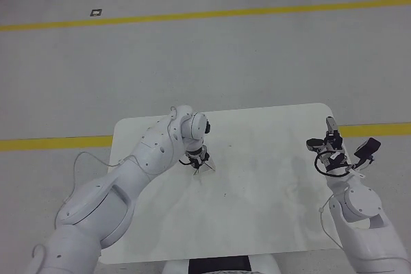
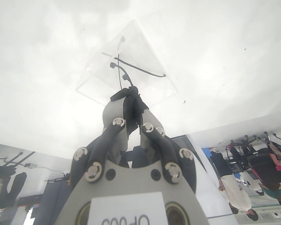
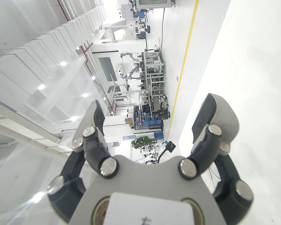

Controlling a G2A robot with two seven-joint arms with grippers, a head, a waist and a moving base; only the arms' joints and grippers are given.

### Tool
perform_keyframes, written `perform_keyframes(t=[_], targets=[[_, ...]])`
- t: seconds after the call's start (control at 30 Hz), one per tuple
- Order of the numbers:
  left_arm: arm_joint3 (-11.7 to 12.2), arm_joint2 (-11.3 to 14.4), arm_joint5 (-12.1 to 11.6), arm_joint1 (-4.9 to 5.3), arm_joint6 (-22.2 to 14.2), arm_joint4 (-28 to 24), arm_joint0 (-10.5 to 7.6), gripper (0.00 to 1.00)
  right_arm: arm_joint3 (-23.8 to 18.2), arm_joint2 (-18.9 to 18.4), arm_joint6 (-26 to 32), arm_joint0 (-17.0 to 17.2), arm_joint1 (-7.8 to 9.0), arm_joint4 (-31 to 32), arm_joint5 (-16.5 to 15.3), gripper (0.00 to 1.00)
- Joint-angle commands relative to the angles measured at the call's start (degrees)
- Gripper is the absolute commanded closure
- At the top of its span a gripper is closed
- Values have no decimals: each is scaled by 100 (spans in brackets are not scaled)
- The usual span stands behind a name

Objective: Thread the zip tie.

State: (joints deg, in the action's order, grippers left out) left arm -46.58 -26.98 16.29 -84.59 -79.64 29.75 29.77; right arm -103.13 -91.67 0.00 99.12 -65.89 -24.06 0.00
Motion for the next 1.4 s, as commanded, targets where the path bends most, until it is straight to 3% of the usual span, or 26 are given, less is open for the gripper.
perform_keyframes(t=[0.0,0.23,0.43,0.67,0.77,0.87,1.0,1.37], targets=[[-10,15,5,17,0,-26,-3,100,0,0,0,0,0,0,0,0],[-47,50,36,64,0,-93,-7,100,0,0,0,0,0,0,0,0],[-86,49,57,89,16,-115,4,85,0,0,0,0,0,0,0,0],[-91,48,57,105,63,-151,9,92,0,0,0,0,0,0,0,0],[-83,66,59,101,84,-157,11,89,0,0,0,0,0,0,0,0],[-86,135,79,76,135,-107,19,88,0,0,0,0,0,0,0,0],[4,252,74,13,212,-60,35,75,0,0,0,0,0,0,0,0],[453,448,-231,-194,638,-129,19,76,0,0,0,0,0,0,0,0]])
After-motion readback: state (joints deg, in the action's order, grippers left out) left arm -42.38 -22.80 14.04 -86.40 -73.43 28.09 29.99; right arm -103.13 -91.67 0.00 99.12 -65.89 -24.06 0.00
